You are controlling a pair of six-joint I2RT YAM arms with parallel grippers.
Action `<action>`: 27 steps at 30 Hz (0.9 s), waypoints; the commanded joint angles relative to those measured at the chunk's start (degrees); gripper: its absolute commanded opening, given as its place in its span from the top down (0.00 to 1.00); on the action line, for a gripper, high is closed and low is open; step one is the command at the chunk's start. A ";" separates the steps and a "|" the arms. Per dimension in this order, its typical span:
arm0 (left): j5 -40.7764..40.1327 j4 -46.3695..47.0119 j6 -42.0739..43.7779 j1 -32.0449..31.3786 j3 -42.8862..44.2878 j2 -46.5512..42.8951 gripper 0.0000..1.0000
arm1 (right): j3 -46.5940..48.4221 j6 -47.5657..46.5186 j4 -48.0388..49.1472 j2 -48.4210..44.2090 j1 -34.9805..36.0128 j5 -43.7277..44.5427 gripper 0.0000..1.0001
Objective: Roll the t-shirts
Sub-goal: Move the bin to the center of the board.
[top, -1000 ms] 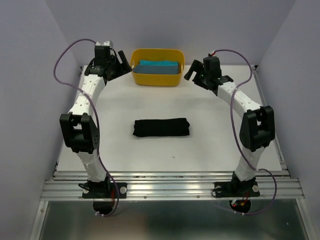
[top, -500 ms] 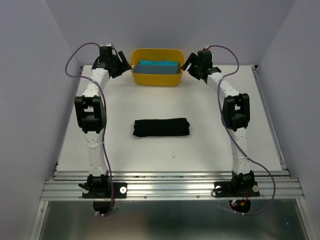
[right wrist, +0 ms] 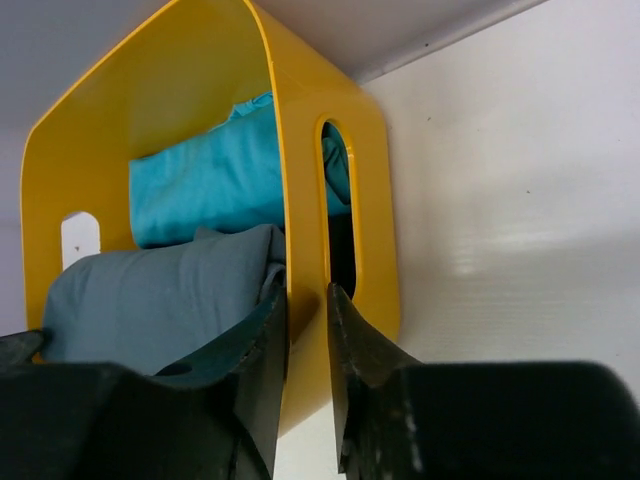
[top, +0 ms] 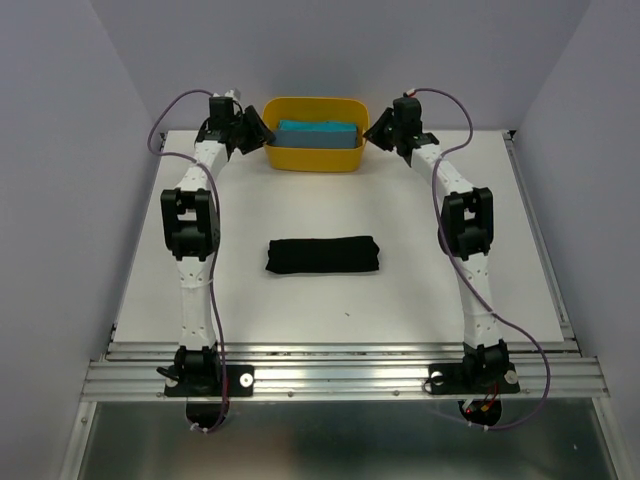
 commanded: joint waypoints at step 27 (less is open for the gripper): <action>6.37 8.51 -0.69 -1.56 -23.86 -18.63 0.85 | -21.84 0.01 7.80 -17.46 0.08 -7.86 0.99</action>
